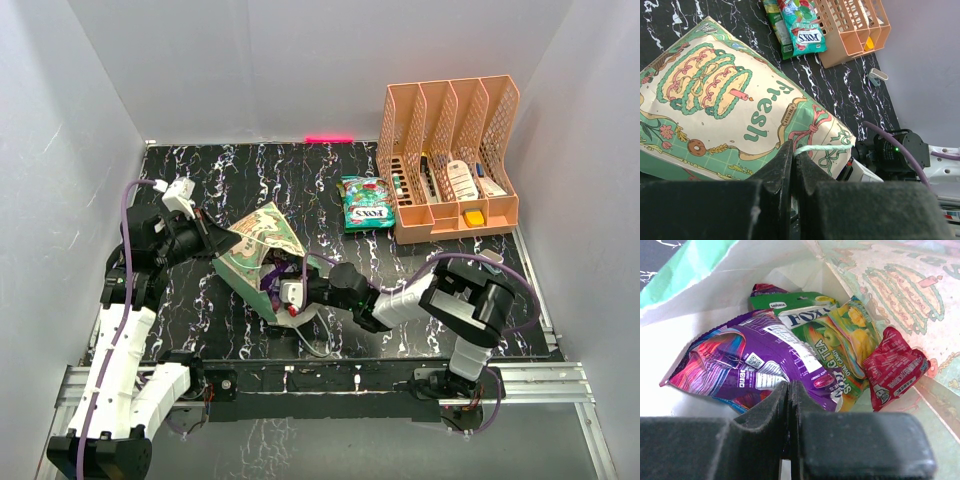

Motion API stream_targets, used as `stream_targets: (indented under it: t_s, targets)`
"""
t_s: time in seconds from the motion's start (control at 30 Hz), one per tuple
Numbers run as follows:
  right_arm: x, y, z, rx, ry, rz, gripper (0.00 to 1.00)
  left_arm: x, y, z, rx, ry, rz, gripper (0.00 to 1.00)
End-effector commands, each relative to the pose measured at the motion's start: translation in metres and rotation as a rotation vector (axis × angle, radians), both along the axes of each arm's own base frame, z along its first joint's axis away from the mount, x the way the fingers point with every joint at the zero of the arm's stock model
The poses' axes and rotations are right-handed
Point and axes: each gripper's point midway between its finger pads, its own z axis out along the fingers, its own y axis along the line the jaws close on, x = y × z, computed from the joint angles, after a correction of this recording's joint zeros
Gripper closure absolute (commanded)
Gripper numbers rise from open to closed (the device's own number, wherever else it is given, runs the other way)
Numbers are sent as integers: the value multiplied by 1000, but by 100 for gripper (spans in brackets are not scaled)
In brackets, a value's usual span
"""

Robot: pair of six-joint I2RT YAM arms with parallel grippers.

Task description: Take the snacks out of the paper bag

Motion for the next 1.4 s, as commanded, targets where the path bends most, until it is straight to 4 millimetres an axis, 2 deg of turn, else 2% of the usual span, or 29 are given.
stream_targets:
  t_s: [0.0, 0.1, 0.17, 0.2, 0.3, 0.37, 0.43, 0.6, 0.73, 0.83, 0.93, 1.07, 1.13, 1.37]
  targets:
    - [1, -1, 20, 53, -19, -15, 92, 2, 1, 17, -3, -38, 9, 100]
    - [2, -3, 20, 12, -39, -18, 75, 2, 1, 18, 3, -38, 10, 100]
    - [-3, -5, 16, -49, -83, 23, 59, 1, 1, 18, 3, -38, 8, 100]
    - [-7, -7, 9, -101, -104, 53, 52, 1, 1, 18, 3, -36, 7, 100]
    - [-13, -12, 6, -176, -189, 124, 37, 1, 0, 18, 1, -34, 1, 100]
    - [-6, -14, 7, -210, -215, 140, 32, 0, -1, 16, -3, -31, -4, 100]
    - [2, -14, 6, -245, -218, 160, 30, 0, -1, 15, -4, -30, -4, 100]
    - [20, -9, -15, -358, -243, 183, 29, -1, -1, 18, -3, -38, -7, 100]
    - [37, -1, -9, -341, -292, 132, 30, 0, -1, 19, -1, -39, -9, 100]
    - [50, 6, -9, -325, -320, 68, 37, 0, -1, 19, -1, -35, -10, 100]
    - [57, 5, -7, -324, -351, 8, 50, -1, 0, 20, 5, -38, -6, 100]
    - [57, 1, 3, -299, -349, -17, 82, -1, 1, 22, 7, -47, 4, 100]
    - [53, 1, 10, -285, -342, -6, 92, 0, 1, 21, 6, -45, 7, 100]
    - [25, -5, 55, -182, -216, 41, 93, 2, 4, 19, 10, -35, 31, 100]
